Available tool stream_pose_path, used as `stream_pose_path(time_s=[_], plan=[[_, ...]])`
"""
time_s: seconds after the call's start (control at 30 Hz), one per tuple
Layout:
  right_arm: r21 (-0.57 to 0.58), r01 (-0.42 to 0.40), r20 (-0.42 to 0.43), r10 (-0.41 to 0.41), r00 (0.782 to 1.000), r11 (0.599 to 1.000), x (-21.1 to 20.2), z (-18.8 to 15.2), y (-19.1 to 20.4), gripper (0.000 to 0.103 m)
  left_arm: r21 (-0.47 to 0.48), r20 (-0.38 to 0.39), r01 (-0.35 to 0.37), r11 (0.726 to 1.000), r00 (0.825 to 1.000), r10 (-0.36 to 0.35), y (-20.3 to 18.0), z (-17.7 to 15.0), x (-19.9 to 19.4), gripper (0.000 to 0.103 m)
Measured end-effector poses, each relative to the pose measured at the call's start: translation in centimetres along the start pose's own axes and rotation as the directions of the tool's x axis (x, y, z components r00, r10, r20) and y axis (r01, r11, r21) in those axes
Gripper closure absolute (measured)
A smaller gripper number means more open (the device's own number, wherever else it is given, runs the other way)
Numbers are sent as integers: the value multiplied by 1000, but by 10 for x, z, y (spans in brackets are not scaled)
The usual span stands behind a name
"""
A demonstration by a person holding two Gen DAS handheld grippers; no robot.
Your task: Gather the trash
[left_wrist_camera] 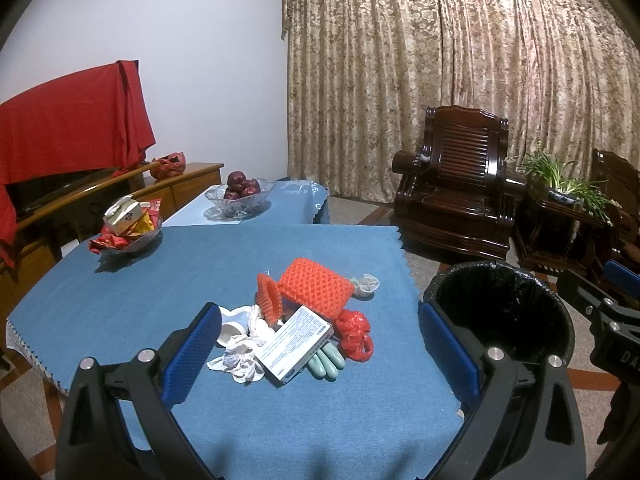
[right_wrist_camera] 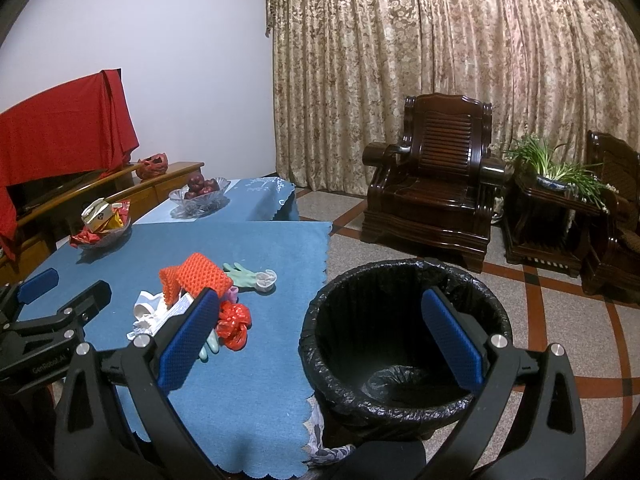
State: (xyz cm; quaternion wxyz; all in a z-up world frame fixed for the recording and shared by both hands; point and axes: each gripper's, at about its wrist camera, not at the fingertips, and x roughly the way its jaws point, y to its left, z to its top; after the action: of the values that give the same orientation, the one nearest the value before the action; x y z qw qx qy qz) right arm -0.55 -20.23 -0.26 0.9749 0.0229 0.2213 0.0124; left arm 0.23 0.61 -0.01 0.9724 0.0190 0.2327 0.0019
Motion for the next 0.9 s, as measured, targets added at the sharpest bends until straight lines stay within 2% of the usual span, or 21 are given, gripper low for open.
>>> stream_pose_path(time_s=[0.9], plan=[[0, -1, 0, 1, 1000, 1000, 0, 1, 0, 5, -1, 2, -1, 1000, 1000, 1, 0, 0, -1, 6]])
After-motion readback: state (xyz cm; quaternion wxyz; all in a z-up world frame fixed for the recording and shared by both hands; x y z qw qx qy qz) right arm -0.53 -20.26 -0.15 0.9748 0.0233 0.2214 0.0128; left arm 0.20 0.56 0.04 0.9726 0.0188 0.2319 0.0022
